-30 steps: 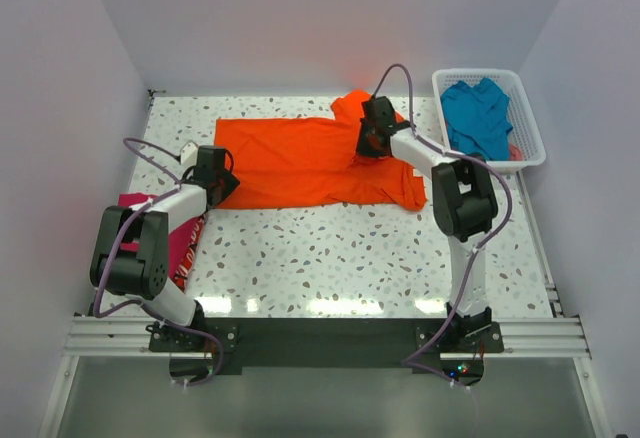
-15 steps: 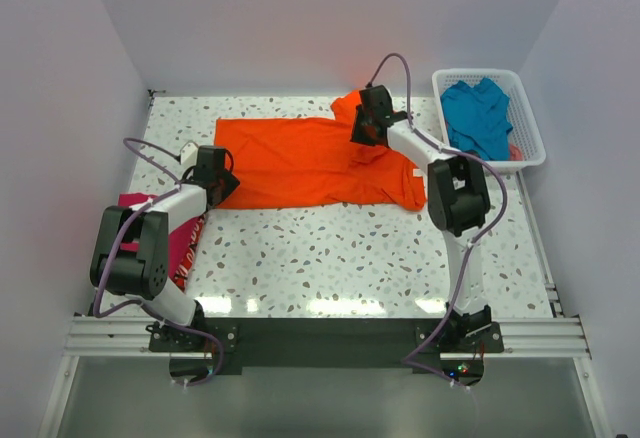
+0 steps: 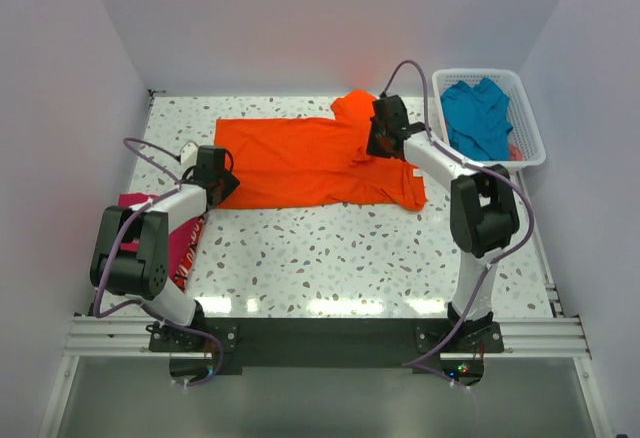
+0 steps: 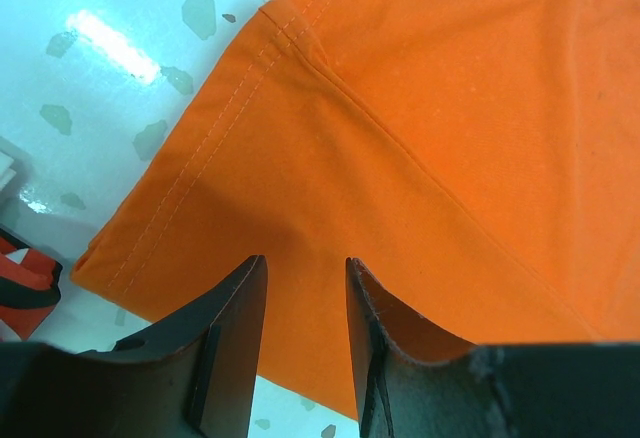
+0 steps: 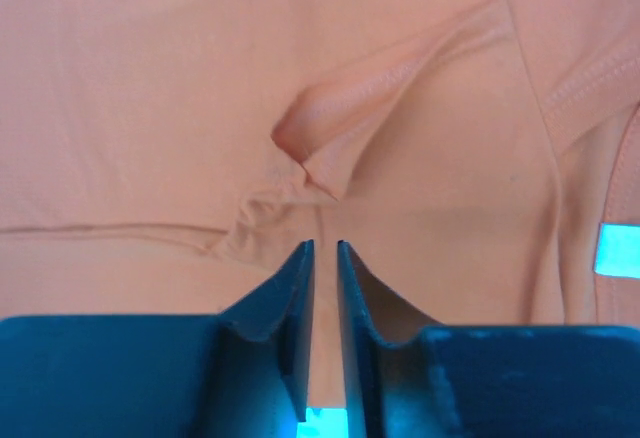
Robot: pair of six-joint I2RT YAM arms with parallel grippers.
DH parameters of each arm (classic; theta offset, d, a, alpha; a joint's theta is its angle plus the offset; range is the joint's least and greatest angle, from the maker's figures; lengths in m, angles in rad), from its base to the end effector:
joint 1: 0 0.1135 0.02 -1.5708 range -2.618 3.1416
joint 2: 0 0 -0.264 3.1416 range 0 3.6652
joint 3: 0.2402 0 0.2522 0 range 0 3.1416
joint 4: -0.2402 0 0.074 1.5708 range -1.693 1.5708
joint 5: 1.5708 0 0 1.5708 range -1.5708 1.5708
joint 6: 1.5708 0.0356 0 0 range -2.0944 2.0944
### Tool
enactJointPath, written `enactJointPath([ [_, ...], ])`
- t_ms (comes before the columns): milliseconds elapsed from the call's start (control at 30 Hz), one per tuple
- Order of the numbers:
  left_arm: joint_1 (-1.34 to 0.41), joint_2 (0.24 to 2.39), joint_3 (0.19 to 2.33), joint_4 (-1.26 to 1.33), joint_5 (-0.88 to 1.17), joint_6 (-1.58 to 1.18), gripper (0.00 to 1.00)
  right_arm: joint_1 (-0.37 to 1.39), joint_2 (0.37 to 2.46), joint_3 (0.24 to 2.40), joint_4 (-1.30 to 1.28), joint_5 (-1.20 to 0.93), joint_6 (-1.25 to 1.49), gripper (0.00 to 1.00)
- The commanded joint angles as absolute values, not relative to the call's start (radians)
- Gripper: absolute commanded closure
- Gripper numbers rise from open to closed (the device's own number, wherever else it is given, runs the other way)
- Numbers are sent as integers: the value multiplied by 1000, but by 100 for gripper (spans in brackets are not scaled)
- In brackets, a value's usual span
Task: Fold and stack the t-shirts
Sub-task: Fold the tshirt
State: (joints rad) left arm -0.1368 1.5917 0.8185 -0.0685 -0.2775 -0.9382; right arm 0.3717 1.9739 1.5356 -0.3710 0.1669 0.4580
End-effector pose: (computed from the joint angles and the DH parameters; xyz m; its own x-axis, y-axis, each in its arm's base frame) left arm 0.3132 -0.0333 0.1686 -0.3968 -0.7283 -0.5587 -0.6252 0.6601 -0.4165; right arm 0.4178 0.1565 0.2277 -0.7160 0.1889 -0.6721 0.0727 0.9777 0.1972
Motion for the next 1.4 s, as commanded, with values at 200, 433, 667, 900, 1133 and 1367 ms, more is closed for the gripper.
enactJointPath([
  [200,-127,1578,808,-31,-287,-922,58,367,2008,1482,-324,158,439,96],
  [433,-124,1589,807,-31,-287,-923,58,365,2149,1646,-350,129,422,93],
  [667,-114,1588,799,-29,-284,-923,58,368,2221,1752,-367,104,428,79],
  [900,-106,1579,793,-15,-268,-914,51,362,2220,1777,-419,117,413,63],
  [1133,-86,1477,770,-41,-276,-920,33,331,1988,1634,-480,181,411,44],
  [1367,-86,1411,696,-127,-363,-1025,40,314,1663,1242,-457,242,480,46],
])
